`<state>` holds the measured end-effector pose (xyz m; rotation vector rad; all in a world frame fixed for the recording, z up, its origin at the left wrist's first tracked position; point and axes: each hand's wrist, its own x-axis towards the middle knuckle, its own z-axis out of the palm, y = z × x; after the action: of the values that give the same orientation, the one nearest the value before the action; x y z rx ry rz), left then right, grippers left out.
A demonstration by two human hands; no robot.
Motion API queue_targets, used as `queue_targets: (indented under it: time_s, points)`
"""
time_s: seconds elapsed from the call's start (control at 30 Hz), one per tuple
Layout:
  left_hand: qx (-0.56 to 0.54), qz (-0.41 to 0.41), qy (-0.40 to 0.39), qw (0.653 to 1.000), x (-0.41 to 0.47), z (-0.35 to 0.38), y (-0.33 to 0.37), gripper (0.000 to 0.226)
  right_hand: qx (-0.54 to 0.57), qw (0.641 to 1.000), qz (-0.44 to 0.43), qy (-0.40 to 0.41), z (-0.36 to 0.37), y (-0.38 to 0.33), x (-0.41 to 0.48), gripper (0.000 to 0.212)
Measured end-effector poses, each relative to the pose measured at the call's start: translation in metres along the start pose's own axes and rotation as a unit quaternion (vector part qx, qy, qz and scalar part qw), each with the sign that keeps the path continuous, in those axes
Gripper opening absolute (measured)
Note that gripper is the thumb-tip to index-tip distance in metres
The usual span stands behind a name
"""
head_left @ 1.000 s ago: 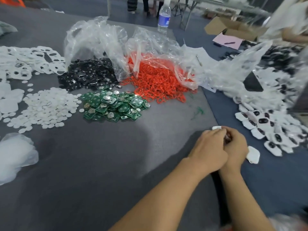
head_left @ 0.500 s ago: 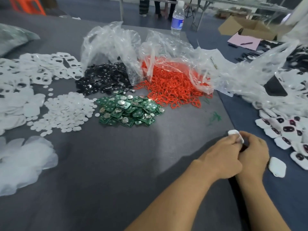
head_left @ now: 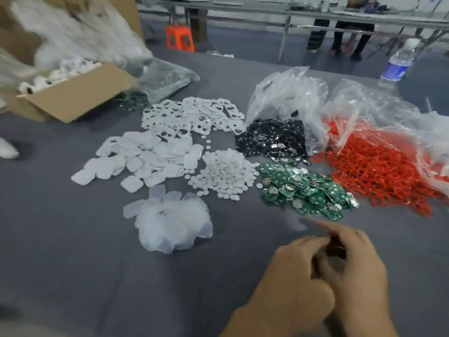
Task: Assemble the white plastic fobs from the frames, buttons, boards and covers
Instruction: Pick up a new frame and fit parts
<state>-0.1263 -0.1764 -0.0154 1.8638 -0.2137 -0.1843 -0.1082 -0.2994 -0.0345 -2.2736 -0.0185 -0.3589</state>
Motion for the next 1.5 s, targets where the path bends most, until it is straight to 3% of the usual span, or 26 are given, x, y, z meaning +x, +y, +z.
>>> queue_targets:
  time_s: [0.13,0.23,0.4,0.5,0.67,0.8,0.97,1.07,1.2,1.27,1.37,1.5]
  points:
    - [0.057,-0.017,0.114,0.992,0.007,-0.069,-0.019,0.062,0.06,0.994,-0.031,-0.087,0.056,-0.051,0.03,0.058]
    - [0.119,-0.024,0.208,0.971,0.036,-0.117,-0.032,0.047,0.068,0.992,-0.057,-0.092,0.1,-0.082,0.065,0.044]
    - [0.197,-0.054,0.281,0.938,0.11,-0.18,-0.045,0.034,0.022,0.992,-0.047,-0.113,0.165,-0.115,0.136,0.031]
    - [0.204,-0.054,0.285,0.935,0.164,-0.204,-0.053,0.027,-0.067,0.991,-0.061,-0.097,0.194,-0.122,0.186,0.018]
    - [0.202,-0.097,0.255,0.941,0.243,-0.223,-0.07,0.028,-0.31,0.939,-0.107,-0.099,0.216,-0.116,0.263,0.01]
    - [0.185,-0.103,0.231,0.95,0.272,-0.221,-0.084,0.03,-0.309,0.944,-0.07,-0.09,0.231,-0.101,0.299,0.017]
    - [0.143,-0.08,0.248,0.955,0.272,-0.217,-0.091,0.027,-0.32,0.934,-0.135,-0.088,0.229,-0.095,0.299,0.016]
    - [0.085,-0.034,0.299,0.95,0.257,-0.217,-0.078,0.028,-0.241,0.958,-0.144,-0.065,0.214,-0.105,0.289,0.019]
    - [0.025,0.012,0.333,0.942,0.221,-0.216,-0.05,0.034,0.045,0.996,-0.073,-0.027,0.171,-0.118,0.246,0.018]
    - [-0.048,0.006,0.291,0.955,0.188,-0.209,-0.04,0.03,0.166,0.983,-0.028,-0.067,0.144,-0.116,0.21,0.016]
    - [-0.118,0.011,0.243,0.963,0.13,-0.186,-0.03,0.021,0.323,0.936,0.055,-0.129,0.102,-0.103,0.154,0.023]
    - [-0.194,-0.016,0.156,0.968,0.063,-0.136,-0.024,0.023,0.401,0.897,0.11,-0.149,0.053,-0.081,0.083,0.024]
